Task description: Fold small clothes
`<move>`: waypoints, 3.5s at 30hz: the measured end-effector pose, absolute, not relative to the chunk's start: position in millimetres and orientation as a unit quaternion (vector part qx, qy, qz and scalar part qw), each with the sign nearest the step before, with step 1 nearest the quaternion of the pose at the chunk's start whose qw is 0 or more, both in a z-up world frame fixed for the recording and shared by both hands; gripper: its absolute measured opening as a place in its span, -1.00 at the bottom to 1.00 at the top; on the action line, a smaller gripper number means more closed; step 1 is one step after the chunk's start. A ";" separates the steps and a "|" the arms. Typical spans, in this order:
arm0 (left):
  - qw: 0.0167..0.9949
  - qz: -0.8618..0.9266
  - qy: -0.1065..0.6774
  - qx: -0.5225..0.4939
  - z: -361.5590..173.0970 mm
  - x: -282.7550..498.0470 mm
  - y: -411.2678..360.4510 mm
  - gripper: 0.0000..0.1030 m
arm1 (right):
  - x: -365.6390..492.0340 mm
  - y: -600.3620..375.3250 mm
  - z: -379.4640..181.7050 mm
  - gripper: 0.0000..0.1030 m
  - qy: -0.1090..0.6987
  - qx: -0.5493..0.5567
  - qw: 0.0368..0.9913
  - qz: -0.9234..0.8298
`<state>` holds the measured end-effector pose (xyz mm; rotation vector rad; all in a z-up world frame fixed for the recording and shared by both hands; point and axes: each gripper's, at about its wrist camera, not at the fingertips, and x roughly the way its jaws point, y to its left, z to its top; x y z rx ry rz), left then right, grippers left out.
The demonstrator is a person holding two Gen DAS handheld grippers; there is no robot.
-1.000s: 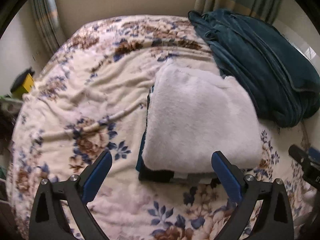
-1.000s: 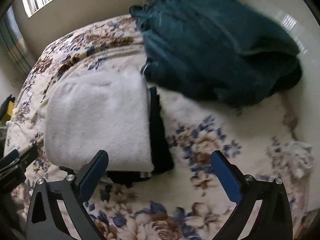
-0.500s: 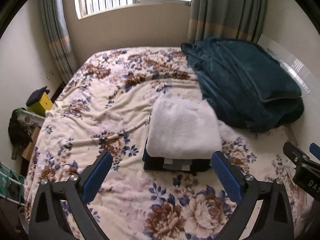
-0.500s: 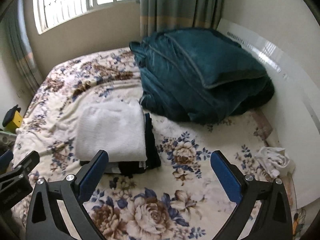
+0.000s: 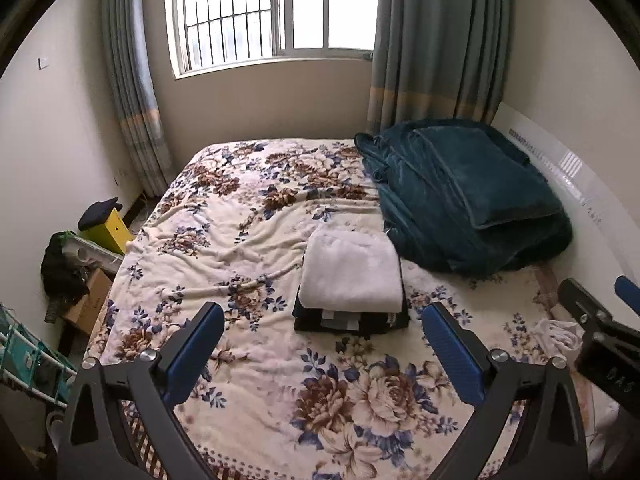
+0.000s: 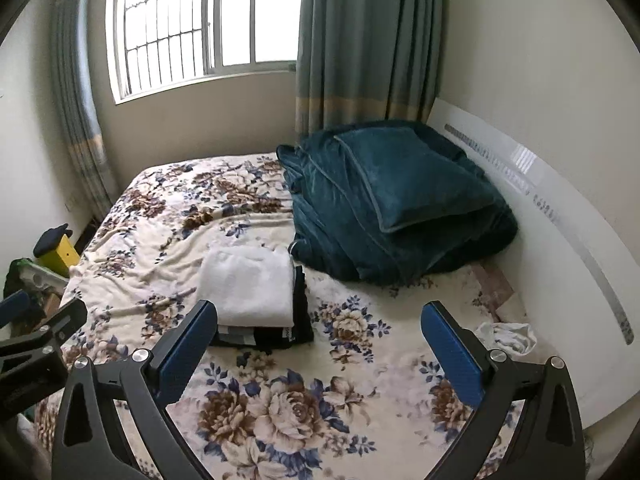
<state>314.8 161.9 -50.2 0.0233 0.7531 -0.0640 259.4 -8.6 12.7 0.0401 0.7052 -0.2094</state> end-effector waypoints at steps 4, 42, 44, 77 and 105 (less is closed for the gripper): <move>0.934 -0.030 0.356 0.012 -31.8 291.1 160.2 0.97 | 234.5 -7.2 34.6 1.00 0.336 0.013 0.937 -0.094; 0.944 0.009 0.330 0.015 -2.0 235.0 153.5 0.99 | 178.4 -8.7 81.5 1.00 0.316 0.007 0.946 -0.067; 0.944 0.011 0.330 0.014 -1.9 233.4 154.2 0.99 | 178.2 -9.3 81.9 1.00 0.317 0.005 0.946 -0.064; 0.944 0.021 0.329 0.010 -4.8 222.3 155.2 0.99 | 179.1 -1.7 79.8 1.00 0.318 -0.003 0.946 -0.055; 0.945 0.031 0.326 0.012 -1.8 227.2 157.8 0.99 | 177.7 -2.4 77.8 1.00 0.317 -0.002 0.947 -0.055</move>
